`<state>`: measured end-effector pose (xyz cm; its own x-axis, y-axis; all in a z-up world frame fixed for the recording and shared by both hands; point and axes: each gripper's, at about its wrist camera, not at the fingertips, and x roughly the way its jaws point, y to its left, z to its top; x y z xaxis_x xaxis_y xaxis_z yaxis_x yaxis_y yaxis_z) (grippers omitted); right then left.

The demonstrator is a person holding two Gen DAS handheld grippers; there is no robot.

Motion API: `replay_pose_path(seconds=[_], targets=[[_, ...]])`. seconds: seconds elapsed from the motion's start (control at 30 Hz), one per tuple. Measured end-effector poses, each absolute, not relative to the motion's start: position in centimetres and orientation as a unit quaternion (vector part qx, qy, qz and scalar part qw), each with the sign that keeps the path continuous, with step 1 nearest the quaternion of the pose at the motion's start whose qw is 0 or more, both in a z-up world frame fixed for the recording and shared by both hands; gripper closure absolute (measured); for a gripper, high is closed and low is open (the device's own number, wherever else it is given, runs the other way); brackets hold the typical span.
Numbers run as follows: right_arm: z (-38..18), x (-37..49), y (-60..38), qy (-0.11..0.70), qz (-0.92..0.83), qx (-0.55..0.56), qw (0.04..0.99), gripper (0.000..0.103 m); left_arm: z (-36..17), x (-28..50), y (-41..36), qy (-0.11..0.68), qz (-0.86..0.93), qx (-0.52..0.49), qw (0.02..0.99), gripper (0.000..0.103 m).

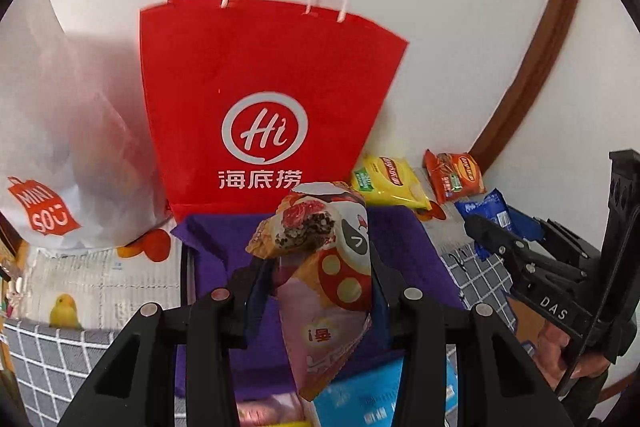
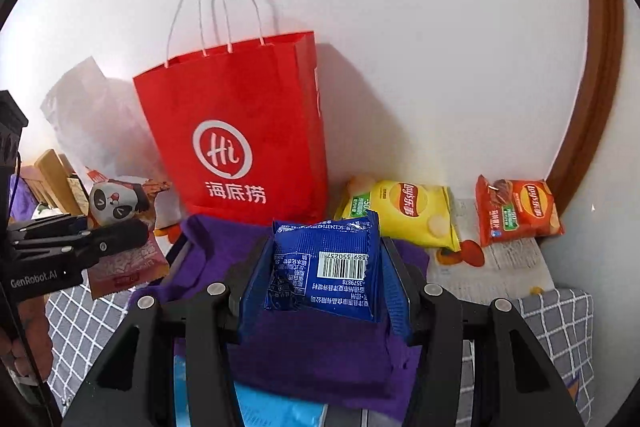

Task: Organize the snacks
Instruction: 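Carry the blue packet and panda pouch in both tools over the purple cloth, then open the right tool to drop the blue packet while the left releases the pouch onto the cloth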

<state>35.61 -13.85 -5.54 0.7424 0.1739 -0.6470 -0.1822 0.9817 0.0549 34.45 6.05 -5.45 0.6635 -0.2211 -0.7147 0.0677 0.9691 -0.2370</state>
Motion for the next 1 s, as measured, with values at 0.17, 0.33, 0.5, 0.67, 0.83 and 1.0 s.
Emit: replay_pose_path(seconds=[0.17,0.33,0.5,0.67,0.83,1.0], targets=[[-8.7,37.6,-13.7,0.384,0.097,-0.022,0.918,0.051,-8.9,36.0,6.8,0.428,-0.074,-0.108,0.894,0.062],[-10.1,38.3,-13.9,0.392,0.098,-0.037,0.914,0.051,-10.8,36.9,7.2,0.45,-0.068,-0.099,0.885,0.062],[-12.6,39.3,-13.9,0.422,0.106,-0.039,0.899,0.051,-11.8,37.3,7.9,0.463,-0.061,-0.109,0.877,0.062],[-14.4,40.1,-13.6,0.449,0.096,-0.051,0.887,0.051,-12.6,37.6,8.2,0.47,-0.053,-0.11,0.874,0.062],[-15.2,40.4,-13.8,0.461,0.093,-0.049,0.881,0.05,-13.5,38.1,7.9,0.48,-0.052,-0.109,0.869,0.062],[-15.9,40.8,-13.8,0.477,0.088,-0.048,0.873,0.05,-13.7,38.2,7.9,0.482,-0.051,-0.108,0.868,0.062]])
